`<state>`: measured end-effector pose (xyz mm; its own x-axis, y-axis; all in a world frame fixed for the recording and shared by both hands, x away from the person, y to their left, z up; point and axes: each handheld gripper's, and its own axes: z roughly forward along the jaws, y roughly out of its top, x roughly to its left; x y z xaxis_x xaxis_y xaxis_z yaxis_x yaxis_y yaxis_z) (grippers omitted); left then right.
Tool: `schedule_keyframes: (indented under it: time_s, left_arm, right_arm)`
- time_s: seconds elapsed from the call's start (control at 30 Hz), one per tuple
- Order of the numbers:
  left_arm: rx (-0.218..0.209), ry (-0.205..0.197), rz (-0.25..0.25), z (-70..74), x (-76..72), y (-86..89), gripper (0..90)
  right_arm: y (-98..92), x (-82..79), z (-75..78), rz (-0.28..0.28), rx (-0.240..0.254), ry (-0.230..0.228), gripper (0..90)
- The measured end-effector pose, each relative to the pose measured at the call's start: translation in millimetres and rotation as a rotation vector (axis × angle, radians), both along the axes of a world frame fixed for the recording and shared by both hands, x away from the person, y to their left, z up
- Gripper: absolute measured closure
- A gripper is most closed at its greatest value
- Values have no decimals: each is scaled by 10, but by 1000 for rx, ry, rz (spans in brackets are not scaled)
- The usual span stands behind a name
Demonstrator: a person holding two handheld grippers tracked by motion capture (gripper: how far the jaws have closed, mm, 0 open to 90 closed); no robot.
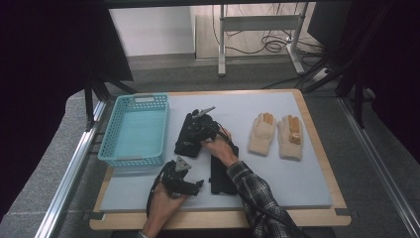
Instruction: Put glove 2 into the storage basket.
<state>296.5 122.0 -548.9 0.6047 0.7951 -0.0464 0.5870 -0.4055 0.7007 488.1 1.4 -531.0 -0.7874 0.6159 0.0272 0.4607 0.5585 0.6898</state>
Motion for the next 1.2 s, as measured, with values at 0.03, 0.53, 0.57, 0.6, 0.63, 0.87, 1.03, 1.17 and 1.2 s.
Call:
schedule_keyframes:
  time_s: [0.03,0.53,0.57,0.6,0.63,0.87,1.03,1.17,1.2]
  left_arm:
    - [0,0,0,0,0,0,42]
    - [7,2,-5,4,-1,5,43]
    - [7,2,-5,4,-1,5,42]
    - [7,2,-5,4,-1,5,43]
    - [10,2,-6,5,0,7,43]
    - [9,1,-6,4,1,7,43]
    - [9,2,-6,4,1,7,43]
    - [7,2,-4,4,0,5,42]
    - [7,1,-4,4,0,5,42]
  right_arm:
    - [6,-5,8,-4,1,4,575]
    - [-127,-119,313,9,27,-7,807]
    - [-155,-139,352,11,32,-9,806]
    - [-185,-161,393,15,36,-14,806]
    - [-215,-186,434,19,42,-17,806]
    - [-487,-427,757,42,83,-47,805]
    - [-739,-683,917,55,88,-69,803]
    - [-923,-877,941,57,81,-72,803]
    - [-980,-945,940,54,82,-70,802]
